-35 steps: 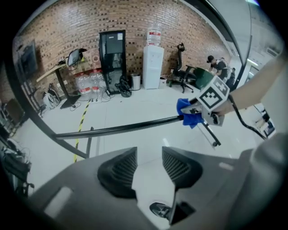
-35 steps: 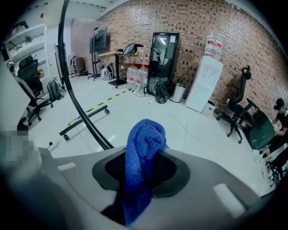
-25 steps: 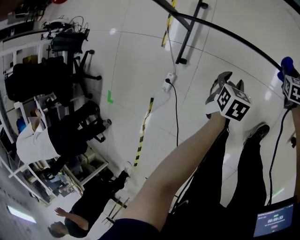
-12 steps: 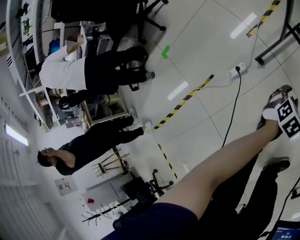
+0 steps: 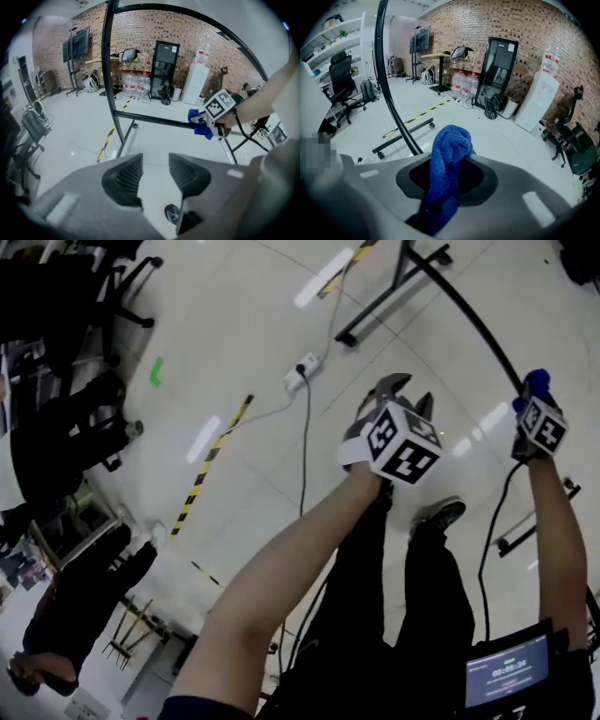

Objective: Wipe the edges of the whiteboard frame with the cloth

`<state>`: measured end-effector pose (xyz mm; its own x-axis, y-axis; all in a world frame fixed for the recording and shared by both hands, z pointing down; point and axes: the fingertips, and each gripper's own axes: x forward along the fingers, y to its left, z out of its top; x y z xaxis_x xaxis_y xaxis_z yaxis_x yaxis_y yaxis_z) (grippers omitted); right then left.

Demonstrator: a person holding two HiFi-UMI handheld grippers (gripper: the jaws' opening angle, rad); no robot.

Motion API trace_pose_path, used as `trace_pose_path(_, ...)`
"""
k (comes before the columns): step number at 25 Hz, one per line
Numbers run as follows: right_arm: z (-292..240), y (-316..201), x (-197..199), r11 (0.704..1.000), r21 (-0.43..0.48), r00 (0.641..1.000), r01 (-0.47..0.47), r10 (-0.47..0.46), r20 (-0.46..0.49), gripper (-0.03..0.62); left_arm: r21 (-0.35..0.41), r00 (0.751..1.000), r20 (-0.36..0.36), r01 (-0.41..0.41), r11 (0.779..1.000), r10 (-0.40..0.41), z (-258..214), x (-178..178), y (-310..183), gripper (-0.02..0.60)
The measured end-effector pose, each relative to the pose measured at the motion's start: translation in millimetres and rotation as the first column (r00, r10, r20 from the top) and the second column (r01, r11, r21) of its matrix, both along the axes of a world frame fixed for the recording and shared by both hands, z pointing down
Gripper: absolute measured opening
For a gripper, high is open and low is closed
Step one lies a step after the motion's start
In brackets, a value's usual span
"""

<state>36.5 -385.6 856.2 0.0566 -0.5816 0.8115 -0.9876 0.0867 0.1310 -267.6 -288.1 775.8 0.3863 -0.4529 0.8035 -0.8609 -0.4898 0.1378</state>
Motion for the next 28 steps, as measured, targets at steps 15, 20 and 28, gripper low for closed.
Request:
trace_pose_path(15,-11.4,-13.0,-46.1,0.999,0.031,0.98,0.02,-0.025,0.199,0.118,-0.012,0.999,-0.051,0.001,1.0,-0.001,-4.8,8.8,4.4,0.173)
trace_pose_path(20,-10.1,-27.0,-64.5,0.999,0.012,0.977,0.033,-0.035,0.211,0.118,-0.027,0.999,-0.035,0.029,0.999,-0.03,-0.6,-16.0,3.3,0.173)
trace_pose_path(28,-12.9,-41.1,-89.6,0.999,0.039,0.961,0.035,-0.045,0.273,0.118,-0.048,0.994,-0.007,0.107,0.993,-0.107,-4.9,-28.9,-17.1,0.173)
